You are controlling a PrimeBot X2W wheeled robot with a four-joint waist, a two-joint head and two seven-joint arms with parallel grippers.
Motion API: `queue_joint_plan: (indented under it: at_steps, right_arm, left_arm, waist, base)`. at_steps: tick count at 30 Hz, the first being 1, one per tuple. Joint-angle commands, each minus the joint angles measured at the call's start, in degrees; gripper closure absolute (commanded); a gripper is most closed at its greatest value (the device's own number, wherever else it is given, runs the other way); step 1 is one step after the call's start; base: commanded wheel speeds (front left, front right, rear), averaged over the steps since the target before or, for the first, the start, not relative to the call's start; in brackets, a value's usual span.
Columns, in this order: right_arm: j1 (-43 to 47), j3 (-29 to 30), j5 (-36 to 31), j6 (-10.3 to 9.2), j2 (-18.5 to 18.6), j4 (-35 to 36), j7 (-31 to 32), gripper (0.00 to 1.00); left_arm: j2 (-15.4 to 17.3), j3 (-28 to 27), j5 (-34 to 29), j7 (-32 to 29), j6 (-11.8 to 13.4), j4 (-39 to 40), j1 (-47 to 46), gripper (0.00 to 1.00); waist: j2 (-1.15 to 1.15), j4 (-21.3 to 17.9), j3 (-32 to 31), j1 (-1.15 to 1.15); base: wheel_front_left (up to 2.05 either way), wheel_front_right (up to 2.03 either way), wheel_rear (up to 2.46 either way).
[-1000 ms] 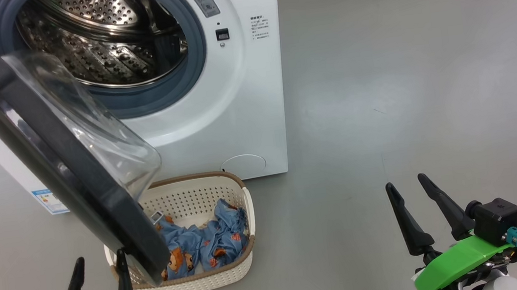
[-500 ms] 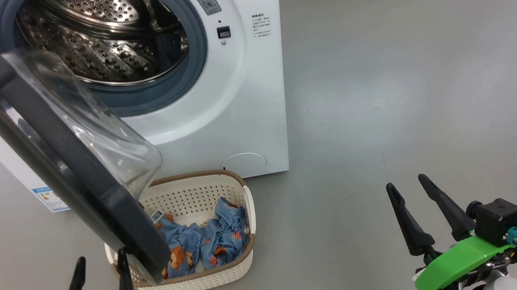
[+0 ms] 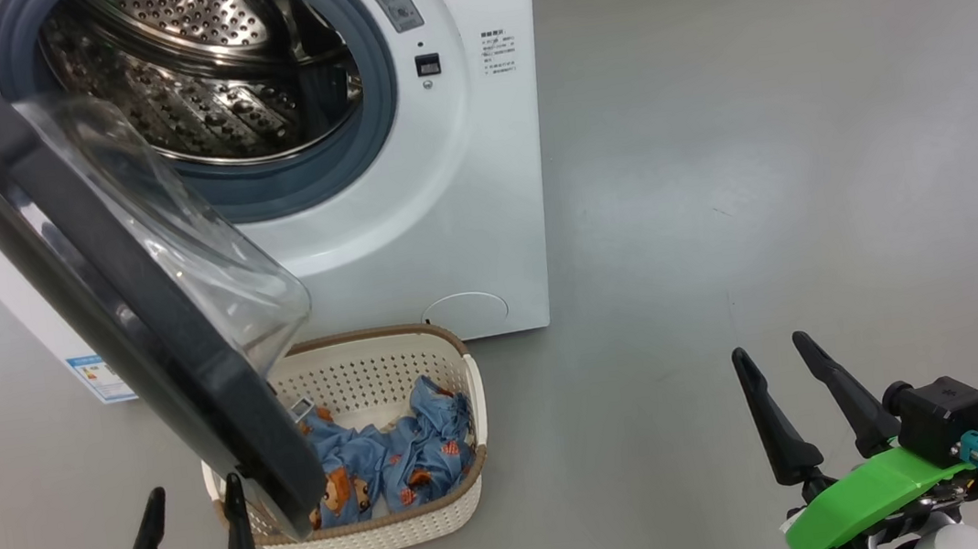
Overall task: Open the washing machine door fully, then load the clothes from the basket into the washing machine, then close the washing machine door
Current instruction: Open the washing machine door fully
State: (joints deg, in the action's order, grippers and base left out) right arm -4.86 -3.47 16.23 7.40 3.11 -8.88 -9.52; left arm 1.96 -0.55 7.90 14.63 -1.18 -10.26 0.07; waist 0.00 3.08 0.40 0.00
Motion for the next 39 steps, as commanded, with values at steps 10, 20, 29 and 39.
queue_joint_plan:
  at_steps: [10,20,29,39]
  right_arm:
    - [-0.77,-1.53,-0.7,0.09,-0.23,1.39,-0.34,0.0]
    - [-0.85,-1.42,-0.62,0.09,-0.24,1.17,-0.46,0.0]
    - [-1.06,-1.78,-0.5,0.09,-0.24,0.68,-0.78,0.0]
    - [-1.65,-2.09,-0.18,0.09,-0.24,-0.21,-1.37,0.0]
  left_arm:
    - [0.92,-1.85,0.34,0.37,0.07,1.66,-0.59,1.0]
    - [0.92,-2.86,1.32,0.37,-0.56,2.38,-0.97,1.0]
    - [0.92,-6.41,1.32,0.37,-0.86,7.08,-3.99,1.0]
    - [0.96,-10.12,0.13,0.37,-2.45,14.61,-7.95,1.0]
  waist:
    - [0.0,-0.05,0.01,0.0]
    - [0.0,0.02,0.36,0.0]
    - [0.0,0.09,0.37,0.0]
    - [0.0,-0.52,-0.11,0.0]
  base:
    - [0.0,0.0,0.0]
    - [0.0,0.0,0.0]
    - [0.0,0.0,0.0]
    - [0.0,0.0,0.0]
